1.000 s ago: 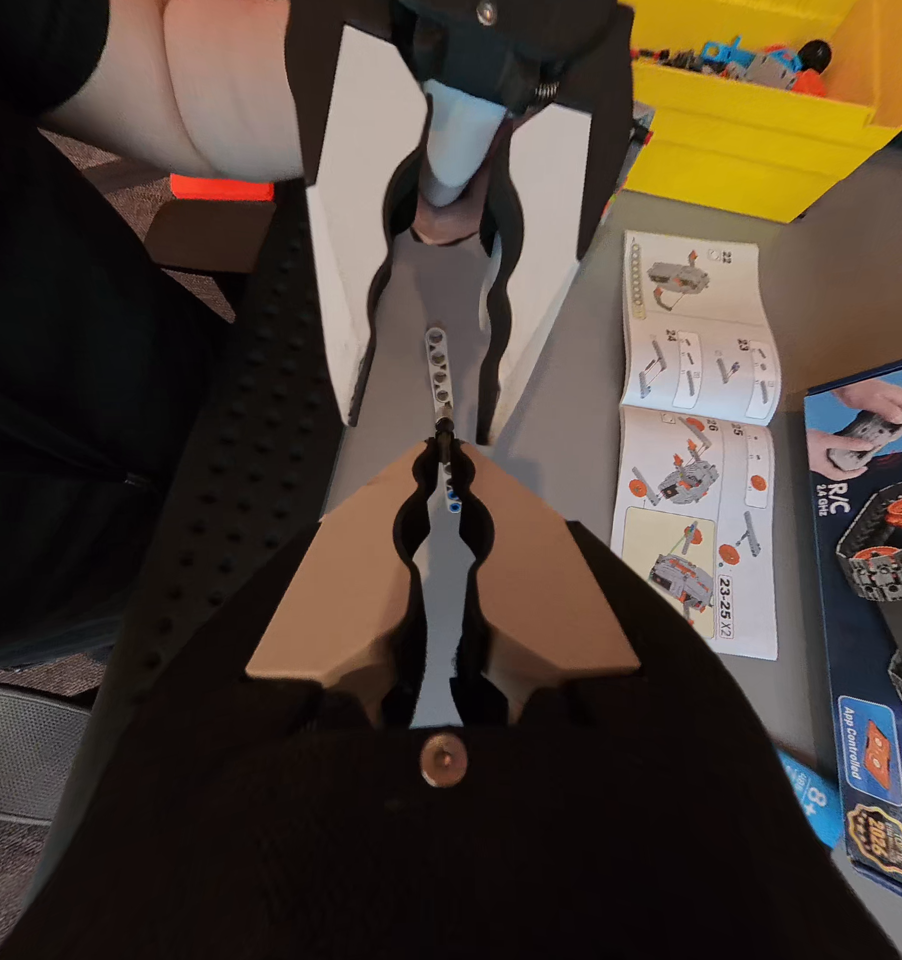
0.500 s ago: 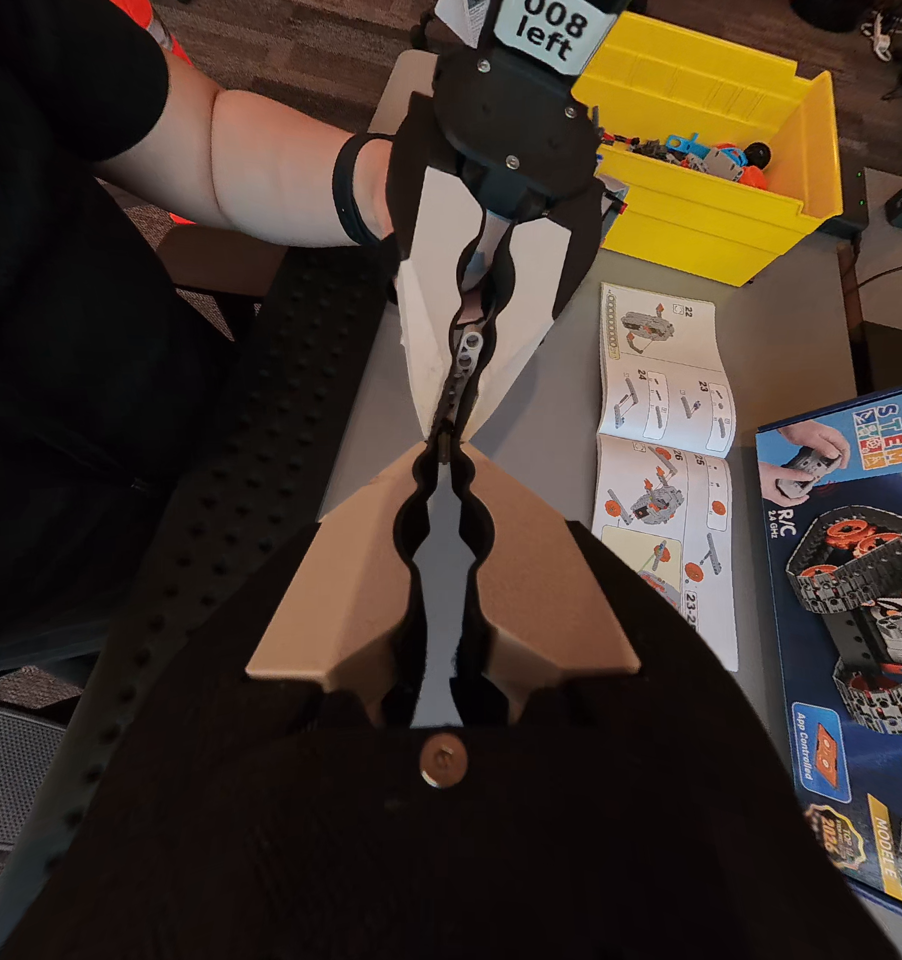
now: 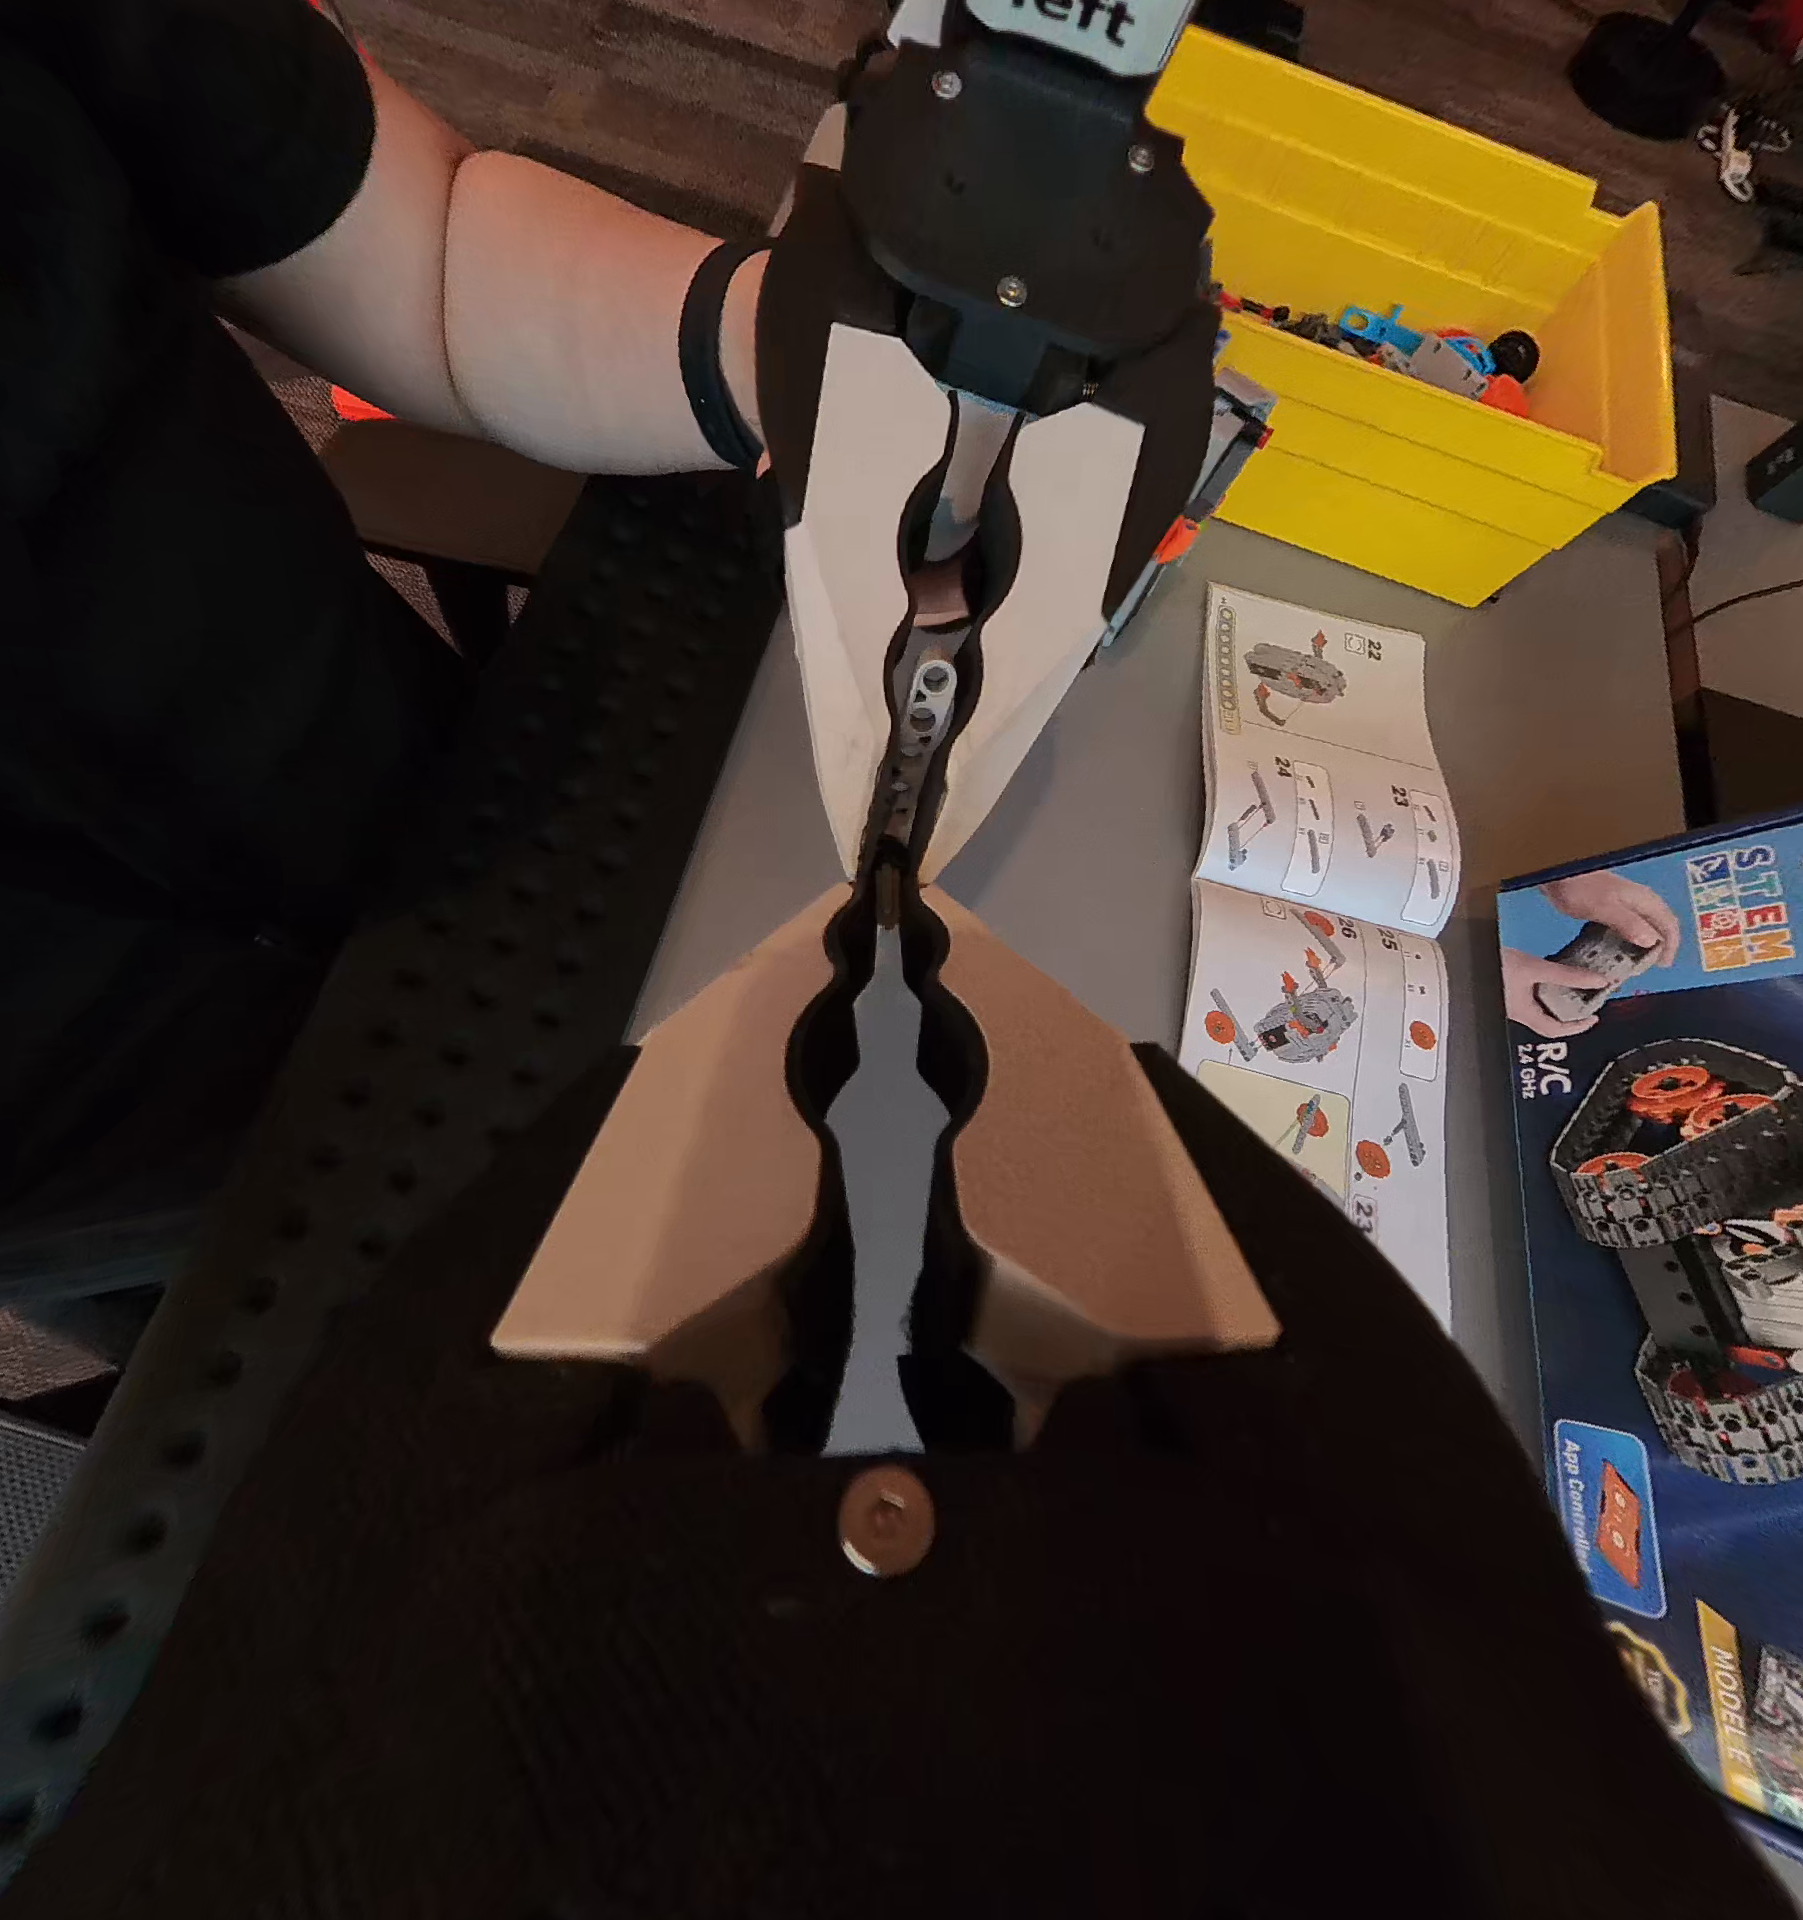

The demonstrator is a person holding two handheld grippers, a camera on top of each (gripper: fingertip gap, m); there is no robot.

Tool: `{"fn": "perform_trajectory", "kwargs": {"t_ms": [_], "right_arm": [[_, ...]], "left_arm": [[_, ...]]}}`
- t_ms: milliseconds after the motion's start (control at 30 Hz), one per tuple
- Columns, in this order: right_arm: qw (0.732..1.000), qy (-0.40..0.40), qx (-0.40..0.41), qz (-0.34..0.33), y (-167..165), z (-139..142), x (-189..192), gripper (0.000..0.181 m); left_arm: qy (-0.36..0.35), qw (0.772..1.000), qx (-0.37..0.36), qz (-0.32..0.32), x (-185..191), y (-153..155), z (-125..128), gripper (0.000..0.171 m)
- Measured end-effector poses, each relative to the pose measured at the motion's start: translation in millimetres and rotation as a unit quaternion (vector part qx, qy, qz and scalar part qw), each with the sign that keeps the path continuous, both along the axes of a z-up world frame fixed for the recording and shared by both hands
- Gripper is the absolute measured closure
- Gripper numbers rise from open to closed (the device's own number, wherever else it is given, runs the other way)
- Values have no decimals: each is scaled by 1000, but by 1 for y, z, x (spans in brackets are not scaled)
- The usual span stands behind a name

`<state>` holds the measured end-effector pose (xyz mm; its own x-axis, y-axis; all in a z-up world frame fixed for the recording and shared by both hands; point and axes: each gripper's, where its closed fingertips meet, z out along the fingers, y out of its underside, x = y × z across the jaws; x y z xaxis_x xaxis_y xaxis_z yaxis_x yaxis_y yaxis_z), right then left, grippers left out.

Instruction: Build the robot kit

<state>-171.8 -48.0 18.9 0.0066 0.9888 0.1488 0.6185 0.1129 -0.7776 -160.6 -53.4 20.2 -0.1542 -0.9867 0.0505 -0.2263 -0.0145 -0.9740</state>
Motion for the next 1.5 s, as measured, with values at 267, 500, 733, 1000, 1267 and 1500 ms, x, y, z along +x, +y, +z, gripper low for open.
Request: {"fn": "perform_trajectory", "kwargs": {"t_ms": [267, 500, 733, 1000, 1267, 1500], "right_arm": [[999, 8, 38, 7, -5, 9, 1, 178], [995, 61, 83, -16, -4, 26, 6, 178], [984, 167, 42, -41, -9, 39, 8, 178], [975, 215, 33, -51, -15, 40, 5, 178], [968, 234, 85, -37, -26, 46, 4, 178], [966, 215, 142, -36, -32, 45, 2, 178]], "left_arm": [[3, 1000, 28, 7, 1, -5, 7, 167], [-27, 999, 10, 27, -1, -5, 16, 144], [-114, 989, -91, 15, 3, -13, 28, 145], [-149, 988, -45, 17, 7, -17, 39, 162], [-203, 979, -25, 12, 3, -28, 48, 164], [-199, 979, 28, 17, 0, -33, 48, 166]]}}
